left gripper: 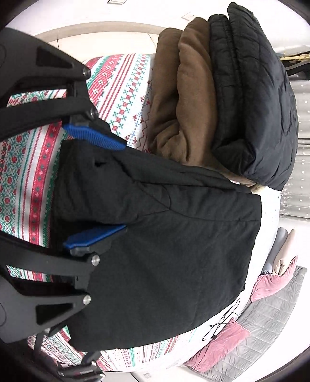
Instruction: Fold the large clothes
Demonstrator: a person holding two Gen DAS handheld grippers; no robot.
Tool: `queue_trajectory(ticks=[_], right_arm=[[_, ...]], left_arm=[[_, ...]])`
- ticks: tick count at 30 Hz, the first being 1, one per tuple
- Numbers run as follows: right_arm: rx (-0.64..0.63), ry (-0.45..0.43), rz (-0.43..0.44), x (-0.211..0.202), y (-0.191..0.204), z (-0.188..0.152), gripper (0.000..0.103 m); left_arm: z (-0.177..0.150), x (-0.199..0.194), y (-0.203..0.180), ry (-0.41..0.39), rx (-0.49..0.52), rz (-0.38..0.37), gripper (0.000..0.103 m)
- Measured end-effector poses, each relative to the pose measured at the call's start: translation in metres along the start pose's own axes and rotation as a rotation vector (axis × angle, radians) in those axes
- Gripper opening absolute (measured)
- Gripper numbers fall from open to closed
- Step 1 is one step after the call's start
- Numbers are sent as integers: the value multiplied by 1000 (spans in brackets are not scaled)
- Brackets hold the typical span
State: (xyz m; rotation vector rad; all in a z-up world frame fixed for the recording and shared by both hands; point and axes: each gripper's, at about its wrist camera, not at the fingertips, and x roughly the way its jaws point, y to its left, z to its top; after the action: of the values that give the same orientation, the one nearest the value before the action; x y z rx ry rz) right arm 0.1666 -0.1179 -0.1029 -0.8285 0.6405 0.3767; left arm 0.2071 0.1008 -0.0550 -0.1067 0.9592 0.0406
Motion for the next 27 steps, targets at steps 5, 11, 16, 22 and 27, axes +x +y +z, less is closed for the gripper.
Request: queue_trajectory(ticks=[5, 11, 16, 22, 27], right_arm=[[442, -93, 372, -30, -101, 4, 53], [627, -282, 575, -45, -154, 42, 53], [528, -6, 506, 31, -119, 69, 40], [513, 11, 406, 64, -76, 35, 40], [583, -5, 438, 62, -83, 29, 40]], left_arm=[[3, 1, -2, 6, -2, 8, 66], [9, 6, 0, 25, -9, -8, 68], [8, 12, 7, 44, -26, -20, 72], [10, 15, 6, 42, -8, -12, 73], [13, -17, 5, -52, -24, -45, 71]])
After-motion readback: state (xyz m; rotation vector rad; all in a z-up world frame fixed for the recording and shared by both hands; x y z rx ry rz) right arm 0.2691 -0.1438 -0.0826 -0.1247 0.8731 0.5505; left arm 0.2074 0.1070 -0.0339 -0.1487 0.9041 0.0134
